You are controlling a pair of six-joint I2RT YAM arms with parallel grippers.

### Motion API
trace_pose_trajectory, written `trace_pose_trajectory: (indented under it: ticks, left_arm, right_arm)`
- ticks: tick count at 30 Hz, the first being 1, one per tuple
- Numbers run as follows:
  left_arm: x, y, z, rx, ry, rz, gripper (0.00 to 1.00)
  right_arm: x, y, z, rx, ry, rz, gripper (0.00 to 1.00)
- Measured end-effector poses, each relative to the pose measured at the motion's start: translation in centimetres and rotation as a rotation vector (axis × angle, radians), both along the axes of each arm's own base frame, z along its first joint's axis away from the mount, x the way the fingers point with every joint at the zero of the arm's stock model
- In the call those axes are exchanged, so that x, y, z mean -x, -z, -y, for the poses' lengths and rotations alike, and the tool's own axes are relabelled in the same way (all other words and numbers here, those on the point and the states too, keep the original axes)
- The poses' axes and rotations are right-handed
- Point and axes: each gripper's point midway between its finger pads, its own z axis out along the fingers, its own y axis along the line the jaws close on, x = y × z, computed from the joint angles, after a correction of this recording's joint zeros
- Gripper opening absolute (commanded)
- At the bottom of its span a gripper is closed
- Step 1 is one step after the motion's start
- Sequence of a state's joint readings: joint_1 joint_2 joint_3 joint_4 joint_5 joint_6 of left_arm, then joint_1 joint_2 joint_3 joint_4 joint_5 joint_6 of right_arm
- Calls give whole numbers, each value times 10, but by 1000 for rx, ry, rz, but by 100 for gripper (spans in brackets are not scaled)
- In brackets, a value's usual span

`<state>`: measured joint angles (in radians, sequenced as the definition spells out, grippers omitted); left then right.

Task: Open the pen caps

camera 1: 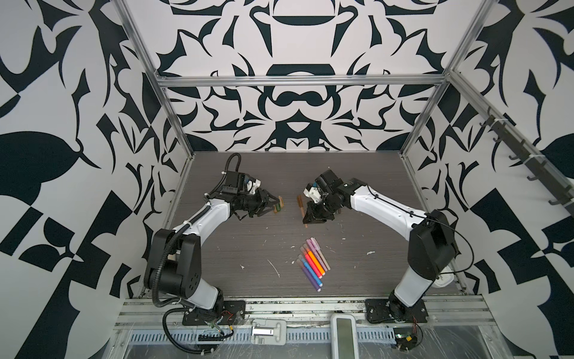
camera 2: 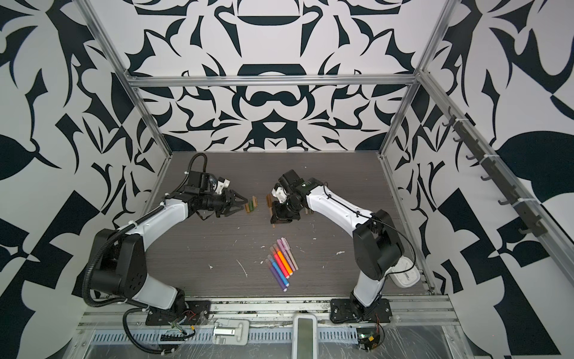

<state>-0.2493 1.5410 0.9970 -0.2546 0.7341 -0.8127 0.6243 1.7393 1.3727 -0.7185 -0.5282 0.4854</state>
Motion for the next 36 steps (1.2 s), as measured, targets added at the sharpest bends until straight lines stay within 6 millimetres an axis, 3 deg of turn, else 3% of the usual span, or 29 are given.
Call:
trace_pose_trajectory:
  ticks: [10,19,26,29,36]
  left_arm:
    - [-11,-8,22,14,54,-5,43]
    - [-4,-2,32,-11,93,-28,39]
    - [-3,-2,32,-15,101,-23,15]
    - [-3,-2,32,-15,105,-19,2]
    - [-3,-4,32,-14,112,-9,0]
  right_arm:
    - [9,-13,-29,-82,-48,-65,0]
    - [13,-28,-50,-136,-80,-75,0]
    - [9,-31,-55,-148,-76,-78,0]
    - [9,-28,-58,-147,-80,-85,6]
    - [5,-29,-56,-115,-74,-44,18]
